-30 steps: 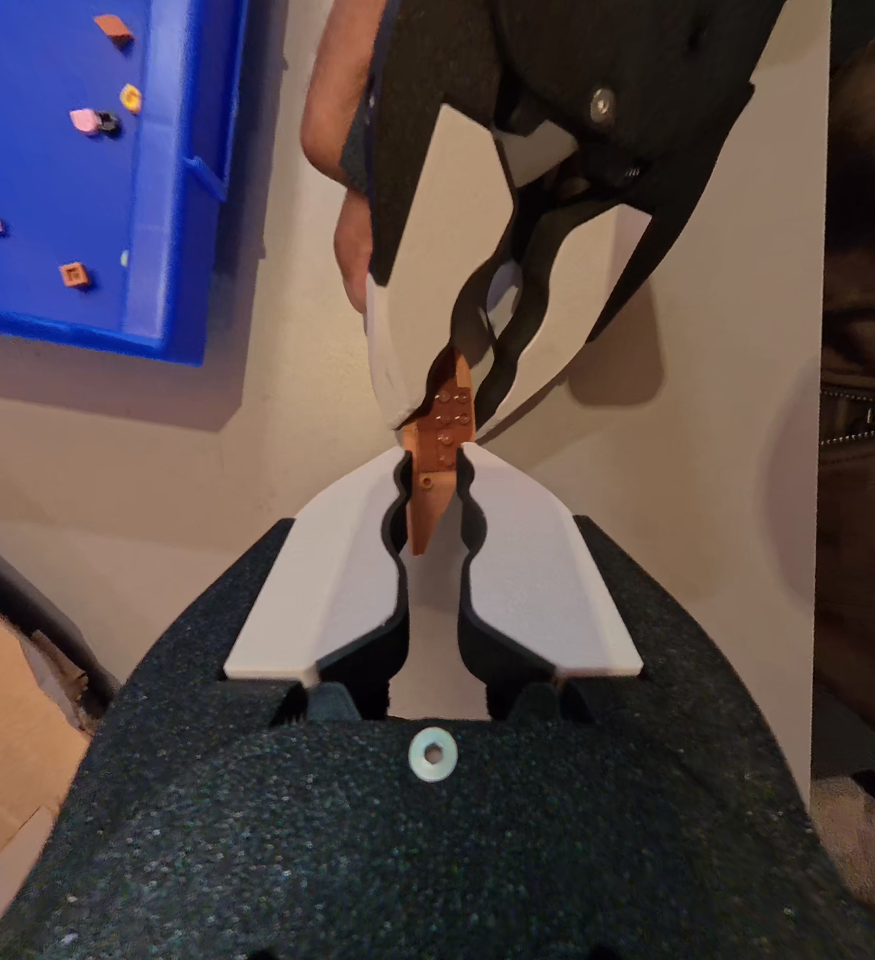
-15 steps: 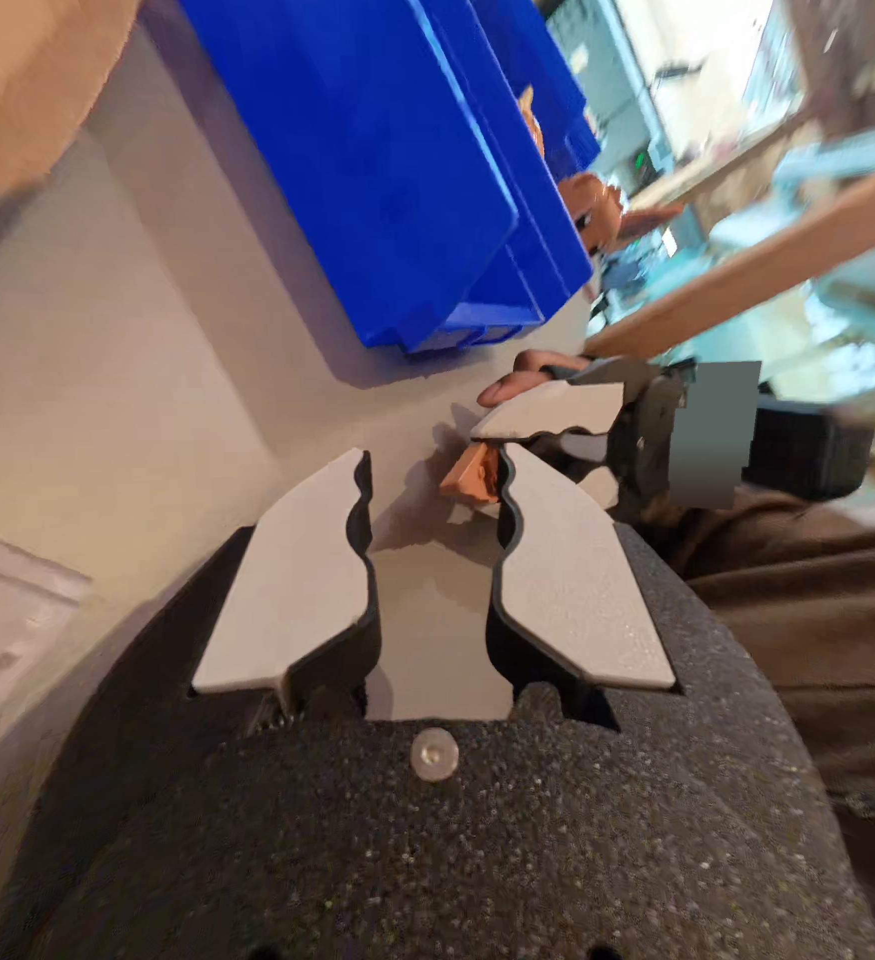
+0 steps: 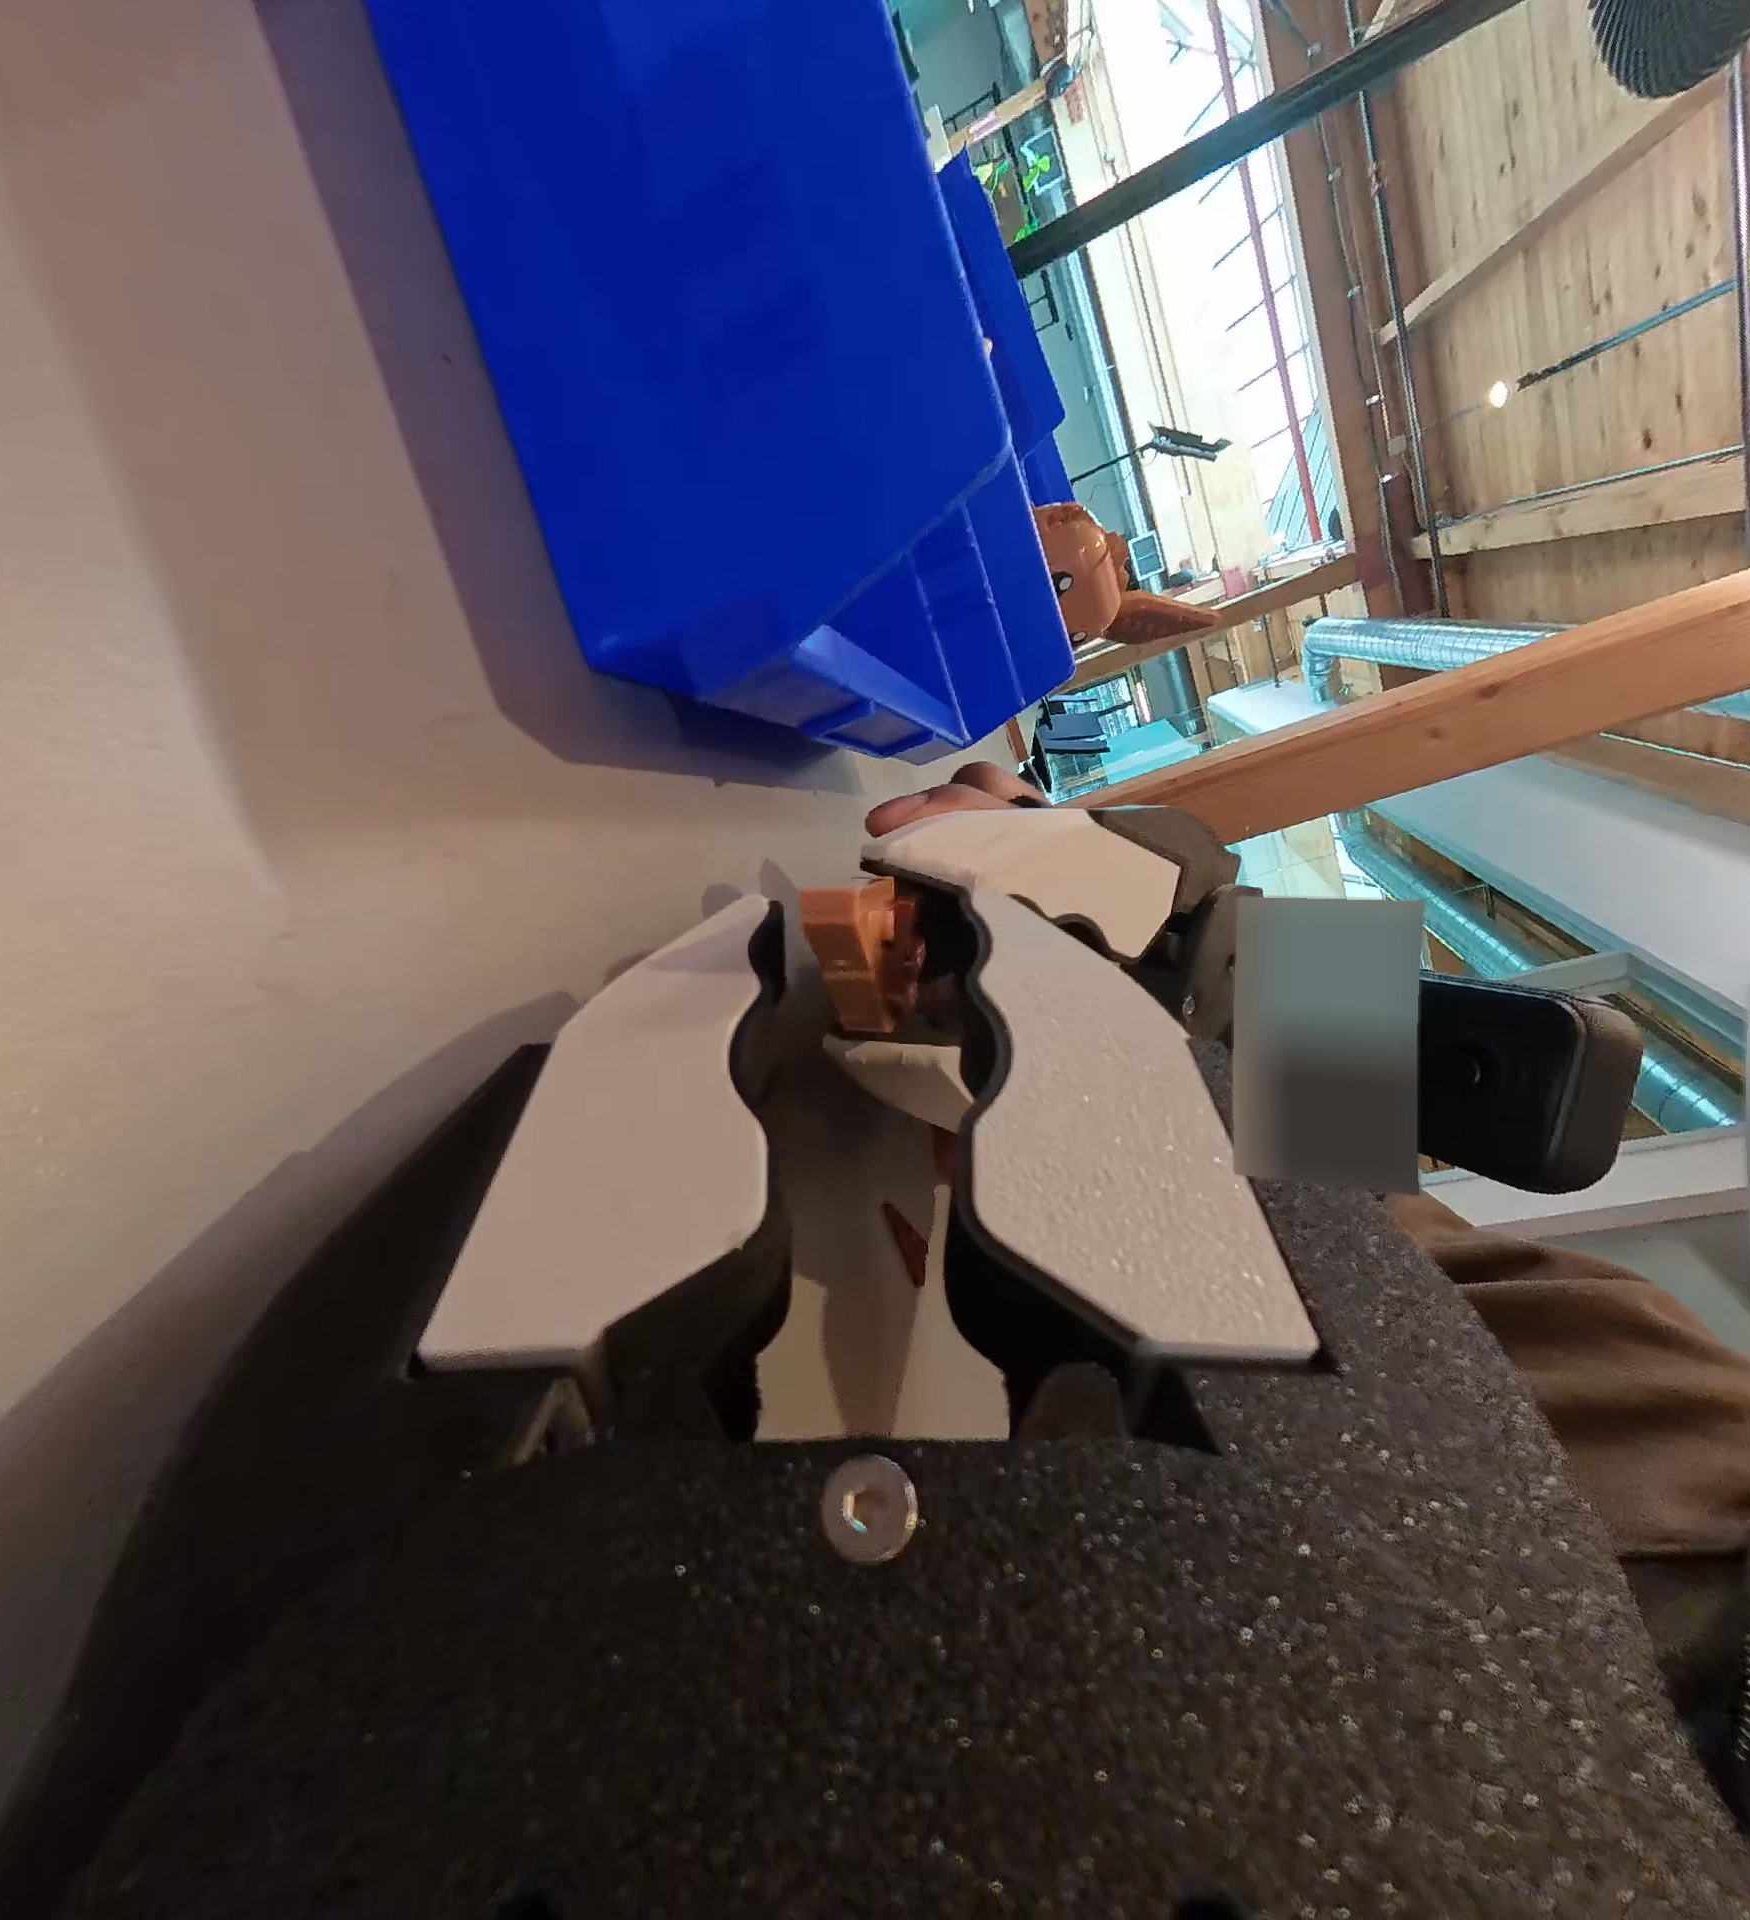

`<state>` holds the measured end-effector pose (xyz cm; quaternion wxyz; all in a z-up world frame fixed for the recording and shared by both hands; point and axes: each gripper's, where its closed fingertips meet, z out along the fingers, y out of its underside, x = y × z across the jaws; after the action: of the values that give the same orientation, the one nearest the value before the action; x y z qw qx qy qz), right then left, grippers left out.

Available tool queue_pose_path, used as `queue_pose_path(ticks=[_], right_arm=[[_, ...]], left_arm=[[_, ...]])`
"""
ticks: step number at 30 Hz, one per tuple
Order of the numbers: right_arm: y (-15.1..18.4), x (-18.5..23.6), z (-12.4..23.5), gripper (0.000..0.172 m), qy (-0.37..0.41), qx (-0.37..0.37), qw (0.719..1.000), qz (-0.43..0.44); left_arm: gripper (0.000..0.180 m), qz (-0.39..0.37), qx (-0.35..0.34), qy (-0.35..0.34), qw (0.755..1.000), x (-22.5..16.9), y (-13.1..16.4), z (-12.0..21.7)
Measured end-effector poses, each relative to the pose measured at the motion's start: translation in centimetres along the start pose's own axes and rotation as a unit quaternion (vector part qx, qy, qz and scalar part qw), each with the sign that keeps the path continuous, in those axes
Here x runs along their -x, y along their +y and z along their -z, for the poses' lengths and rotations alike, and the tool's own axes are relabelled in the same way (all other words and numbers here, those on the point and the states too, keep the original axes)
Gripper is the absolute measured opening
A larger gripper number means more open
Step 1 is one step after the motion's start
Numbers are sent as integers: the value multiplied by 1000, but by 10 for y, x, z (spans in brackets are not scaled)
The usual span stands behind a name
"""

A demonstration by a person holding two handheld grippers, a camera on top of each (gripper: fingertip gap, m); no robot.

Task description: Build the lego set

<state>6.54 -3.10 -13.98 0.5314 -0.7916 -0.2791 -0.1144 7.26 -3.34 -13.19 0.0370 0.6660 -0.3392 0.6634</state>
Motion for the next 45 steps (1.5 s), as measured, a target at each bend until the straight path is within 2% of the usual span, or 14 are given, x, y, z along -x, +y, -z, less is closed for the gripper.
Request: queue_pose_path(ticks=[10,27,31,35,38,40,42,45], right_arm=[[-4,-2,3,30,14,-4,1000,12],[-11,-5,6,30,24,-12,999,22],[-11,-6,5,30,23,-14,999,17],[-6,-7,3,35,11,-7,1000,-1],[-9,-6,5,31,3,-24,1000,-11],[-10,-7,6,31,5,-27,1000,-15],[-10,-10,6,31,15,-24,999,-15],[-8,-12,5,31,27,-12,1000,-7]], left_arm=[[14,-21,-12,17,1000,-9,1,-3],[11,-107,-21,2,994,-16,0,-2],[11,-100,-22,8,995,-16,-2,-2],[11,-69,-18,48,996,-22,-2,-1],[11,-53,-12,73,996,-27,-1,-2],[13,-48,-9,81,996,-28,-1,-1],[30,-46,-11,69,997,-24,-2,-1],[36,-58,-6,59,997,-24,0,0]])
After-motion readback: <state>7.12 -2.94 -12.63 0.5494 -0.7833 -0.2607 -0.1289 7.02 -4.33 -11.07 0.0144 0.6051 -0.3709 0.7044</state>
